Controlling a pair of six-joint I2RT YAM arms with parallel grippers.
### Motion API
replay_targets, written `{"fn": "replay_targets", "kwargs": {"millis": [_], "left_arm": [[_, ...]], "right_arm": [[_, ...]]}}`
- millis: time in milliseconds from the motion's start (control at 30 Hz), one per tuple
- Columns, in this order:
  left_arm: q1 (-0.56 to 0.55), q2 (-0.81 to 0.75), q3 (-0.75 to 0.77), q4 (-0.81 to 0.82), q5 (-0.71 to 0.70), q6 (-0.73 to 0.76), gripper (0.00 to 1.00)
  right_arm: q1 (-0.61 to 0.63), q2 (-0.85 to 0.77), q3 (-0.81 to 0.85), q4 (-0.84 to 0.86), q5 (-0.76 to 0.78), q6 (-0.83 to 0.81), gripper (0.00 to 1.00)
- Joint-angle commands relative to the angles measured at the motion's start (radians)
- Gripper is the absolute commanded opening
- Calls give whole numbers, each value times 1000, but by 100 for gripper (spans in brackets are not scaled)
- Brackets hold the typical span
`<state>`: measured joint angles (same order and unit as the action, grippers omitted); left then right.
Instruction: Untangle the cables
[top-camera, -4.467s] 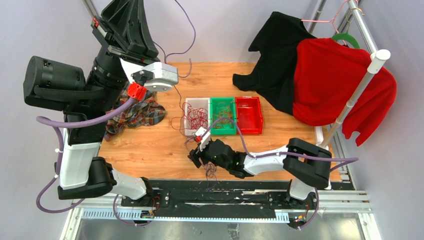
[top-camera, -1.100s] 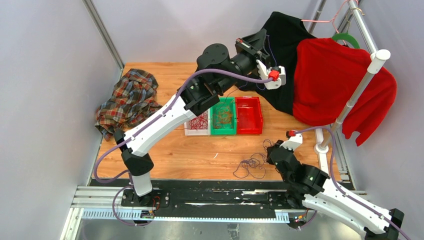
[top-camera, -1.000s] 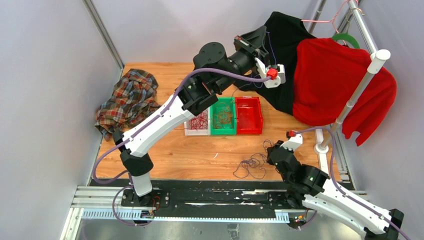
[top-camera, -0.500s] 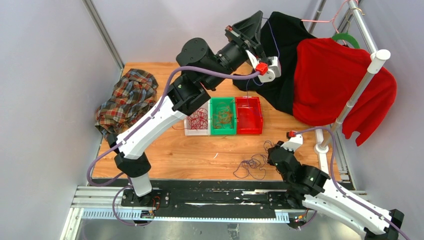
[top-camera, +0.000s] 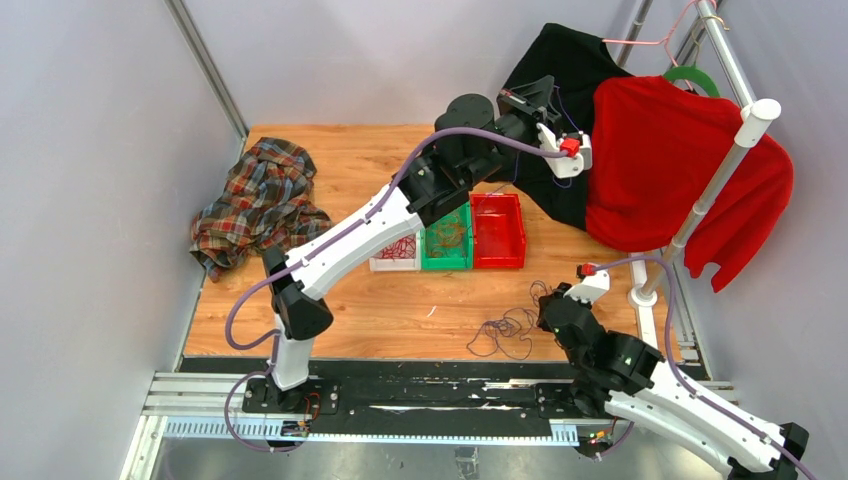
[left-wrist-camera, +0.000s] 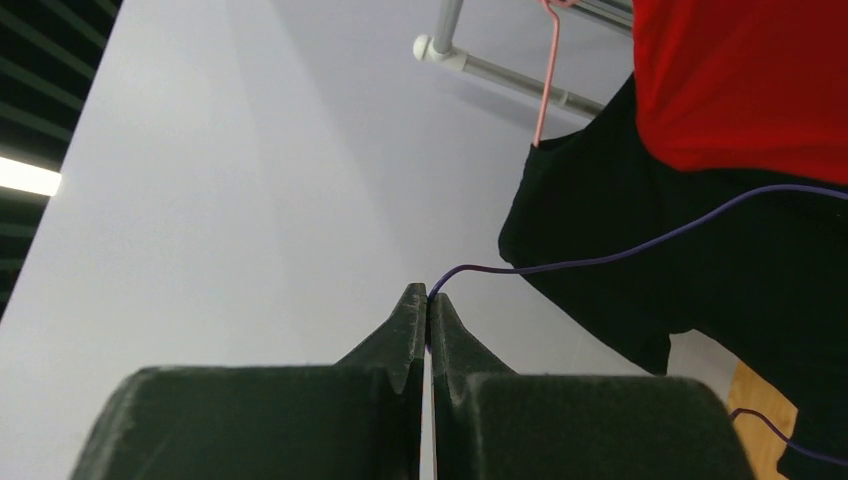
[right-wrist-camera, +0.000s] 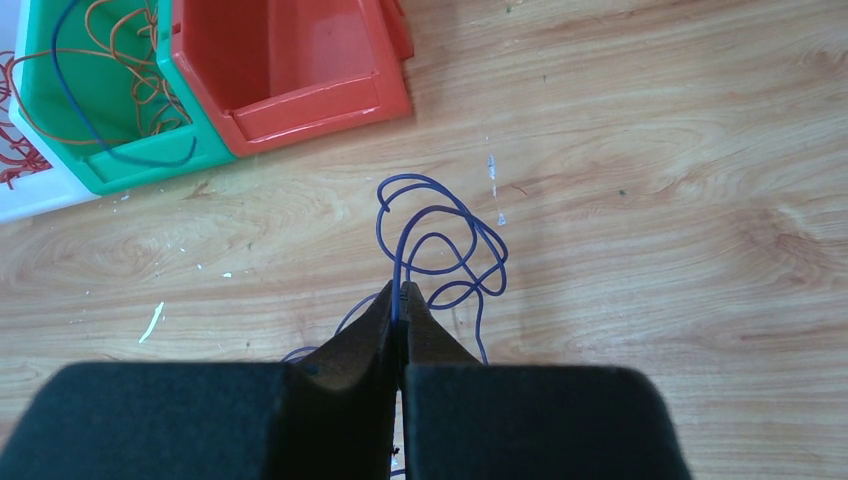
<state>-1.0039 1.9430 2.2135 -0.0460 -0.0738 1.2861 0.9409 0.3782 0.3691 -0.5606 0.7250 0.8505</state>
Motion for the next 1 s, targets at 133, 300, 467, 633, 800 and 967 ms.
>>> {"fn": "replay_targets", "kwargs": {"millis": [133, 300, 467, 633, 800, 967], "left_arm": [[8, -59, 41, 16, -25, -64, 1], [20, -58, 38, 20, -33, -65, 0], [17, -36, 149, 19, 25, -20, 1], [-1, -36, 222, 103, 110, 99, 1], [-23, -61, 216, 120, 140, 134, 1], [-23, -76, 120, 132, 106, 125, 1]], "right_arm": [[-11, -14, 10, -34, 22, -9, 1], [-11, -26, 3, -46, 21, -6, 1], [-11, -37, 2, -64, 19, 1, 1], [-11, -37, 8, -72, 23, -1, 1], [-11, -34, 16, -75, 31, -4, 1], [-10, -27, 23, -77, 31, 0, 1]]}}
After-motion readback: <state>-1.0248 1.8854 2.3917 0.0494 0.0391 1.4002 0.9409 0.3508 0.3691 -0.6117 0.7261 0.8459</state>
